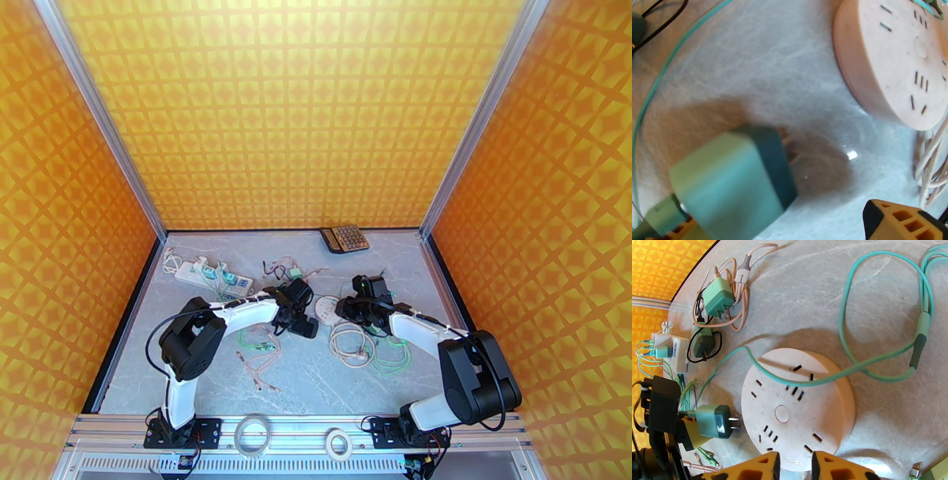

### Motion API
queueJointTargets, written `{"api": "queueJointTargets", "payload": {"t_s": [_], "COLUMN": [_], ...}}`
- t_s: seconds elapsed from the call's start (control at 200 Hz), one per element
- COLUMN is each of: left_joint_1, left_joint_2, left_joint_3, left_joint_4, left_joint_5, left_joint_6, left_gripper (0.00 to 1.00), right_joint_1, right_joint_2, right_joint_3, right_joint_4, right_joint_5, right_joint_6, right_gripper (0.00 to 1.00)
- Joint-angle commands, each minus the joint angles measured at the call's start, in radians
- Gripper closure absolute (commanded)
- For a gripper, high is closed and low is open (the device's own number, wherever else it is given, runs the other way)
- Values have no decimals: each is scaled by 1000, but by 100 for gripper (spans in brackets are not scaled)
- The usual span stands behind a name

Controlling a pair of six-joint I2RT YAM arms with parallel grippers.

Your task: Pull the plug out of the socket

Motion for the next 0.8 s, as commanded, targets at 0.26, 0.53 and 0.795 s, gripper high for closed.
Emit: {"api": "queueJointTargets", "payload": {"t_s": [0.26,0.53,0.795], "left_joint_1": [-2,39,234], "left_joint_2": [-121,-298,-405], "left_joint_3": [-34,-52,-67], "left_joint_4": [-108,-84,-50], "left_joint_5": [136,87,-74], "left_joint_6": [-27,-33,8], "left_gripper": [5,1,1], "right_joint_1": [3,9,99], "right_joint_2": [-32,-73,-128], "right_joint_3": [-19,-36,-17], "right_joint_4": [12,66,120], "right_joint_5": [15,-24,-26], "right_joint_6": [-18,-7,-21], "right_gripper": [71,68,38]}}
